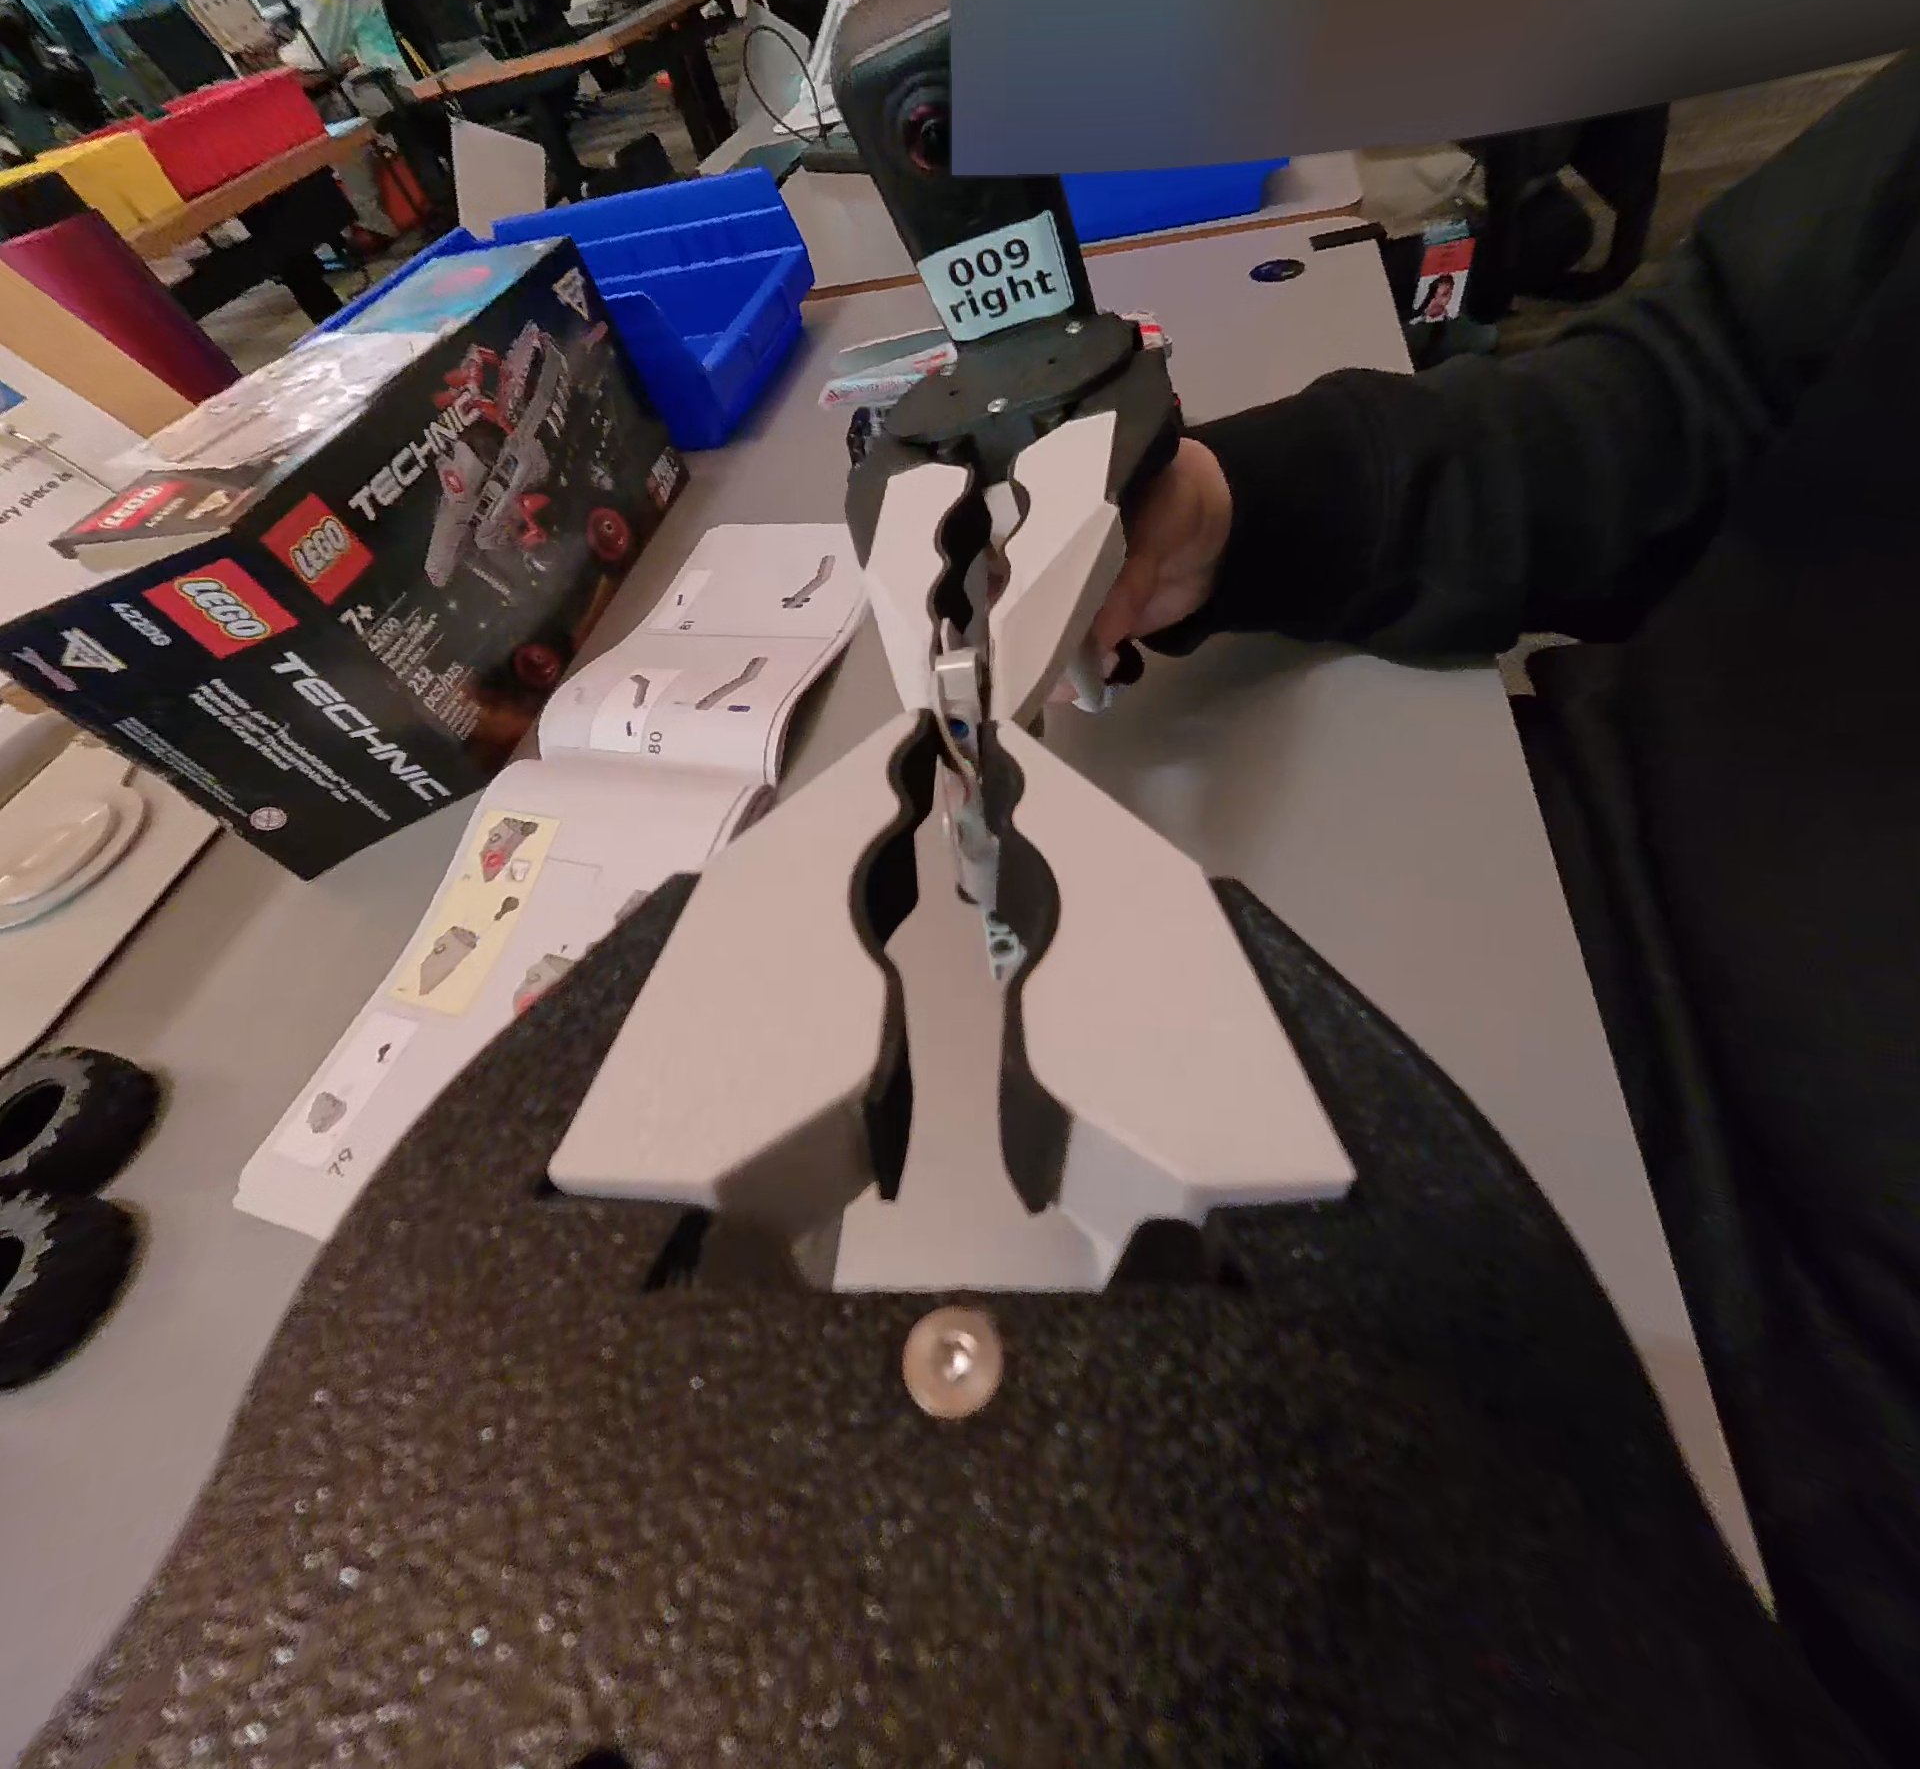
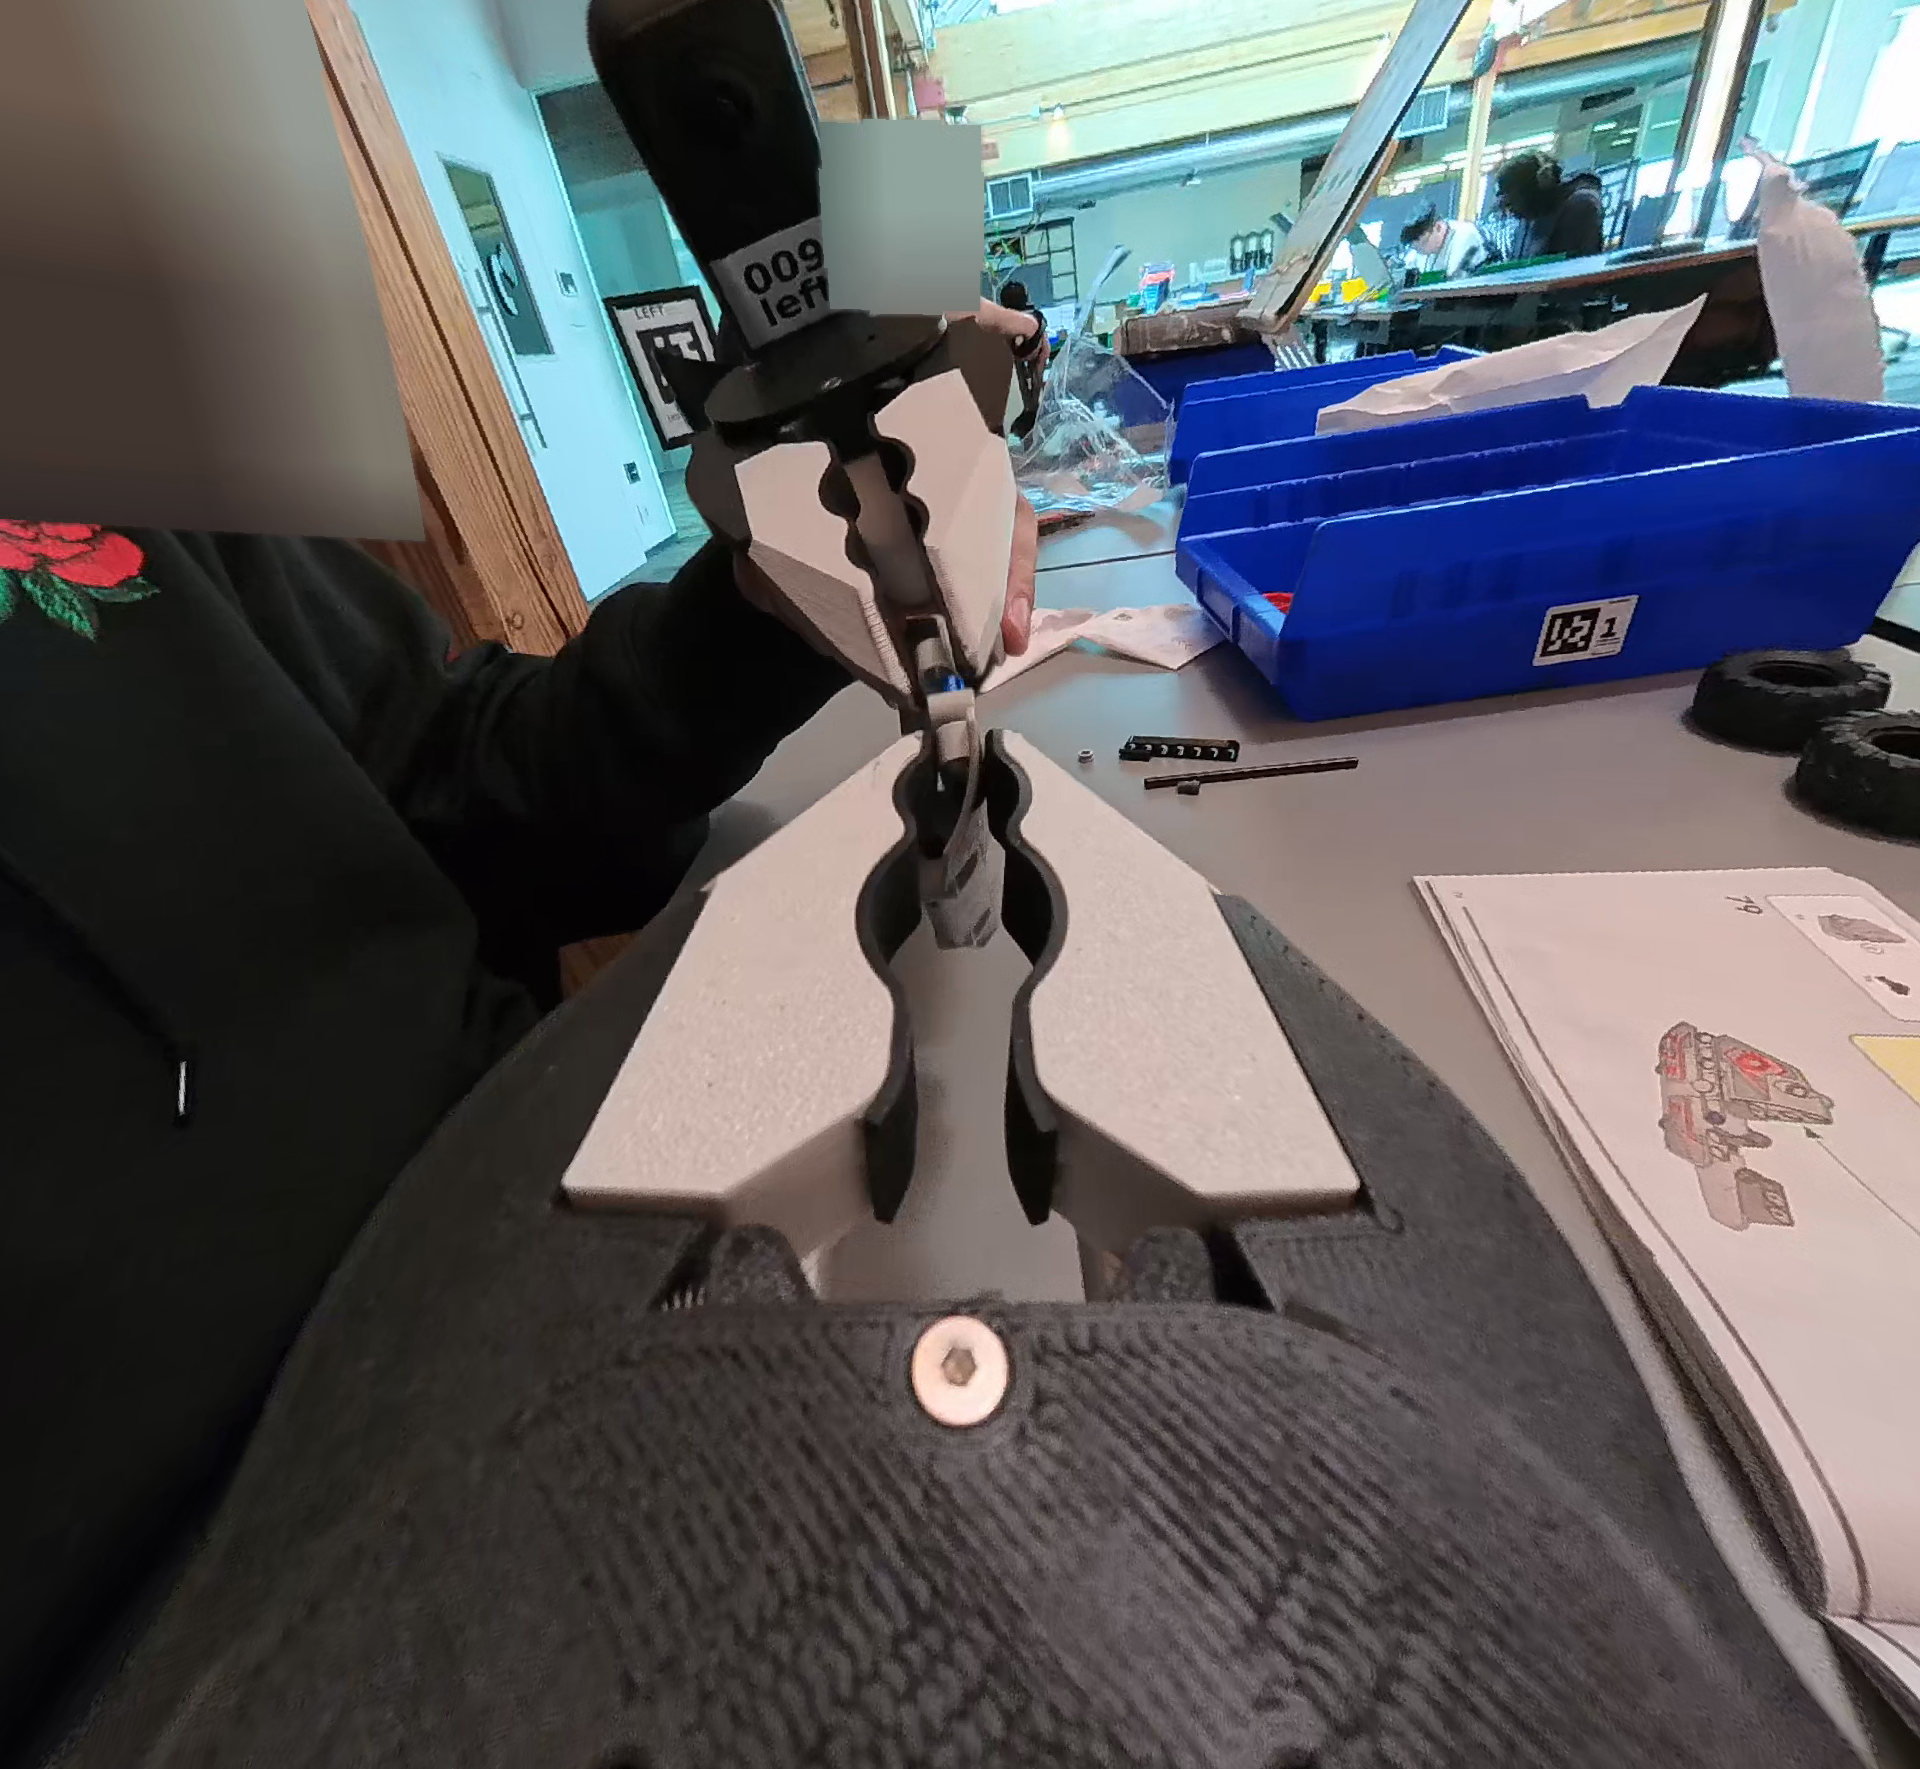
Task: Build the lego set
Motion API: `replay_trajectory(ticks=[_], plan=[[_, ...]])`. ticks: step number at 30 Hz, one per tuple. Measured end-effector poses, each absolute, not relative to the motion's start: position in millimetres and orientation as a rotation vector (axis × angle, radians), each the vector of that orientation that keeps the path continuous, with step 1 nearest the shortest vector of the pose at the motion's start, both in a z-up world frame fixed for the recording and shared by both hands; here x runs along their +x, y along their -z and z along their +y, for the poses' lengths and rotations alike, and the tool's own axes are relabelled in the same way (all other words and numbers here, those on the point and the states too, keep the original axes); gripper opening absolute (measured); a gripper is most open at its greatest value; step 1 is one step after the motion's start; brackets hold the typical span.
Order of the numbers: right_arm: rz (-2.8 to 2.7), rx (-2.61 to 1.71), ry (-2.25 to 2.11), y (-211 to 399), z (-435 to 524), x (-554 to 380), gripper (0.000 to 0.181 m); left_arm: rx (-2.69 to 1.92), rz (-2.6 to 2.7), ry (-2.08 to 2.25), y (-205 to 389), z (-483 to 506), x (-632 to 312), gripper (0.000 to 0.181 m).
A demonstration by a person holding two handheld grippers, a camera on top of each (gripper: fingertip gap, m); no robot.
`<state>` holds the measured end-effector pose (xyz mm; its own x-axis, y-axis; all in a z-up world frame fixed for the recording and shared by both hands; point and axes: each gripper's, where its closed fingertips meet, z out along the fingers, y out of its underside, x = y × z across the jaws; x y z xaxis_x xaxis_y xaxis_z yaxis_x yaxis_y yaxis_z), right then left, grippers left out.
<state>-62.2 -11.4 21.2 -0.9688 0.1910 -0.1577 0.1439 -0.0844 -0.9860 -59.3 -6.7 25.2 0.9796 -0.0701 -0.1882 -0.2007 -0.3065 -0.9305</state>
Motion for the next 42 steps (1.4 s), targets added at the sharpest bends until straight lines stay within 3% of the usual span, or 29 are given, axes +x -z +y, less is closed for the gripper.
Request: replay_trajectory(ticks=[28,42], plan=[[-2.379,-0.324,-1.820,-1,-13,-58,0.006,-1.866,0.122,0.201,-2,-10,-59,0.005],[-2.493,-0.401,-1.641,22,-11,-66,0.006,-1.957,0.122,0.102,18,-7,-68,0.005]])
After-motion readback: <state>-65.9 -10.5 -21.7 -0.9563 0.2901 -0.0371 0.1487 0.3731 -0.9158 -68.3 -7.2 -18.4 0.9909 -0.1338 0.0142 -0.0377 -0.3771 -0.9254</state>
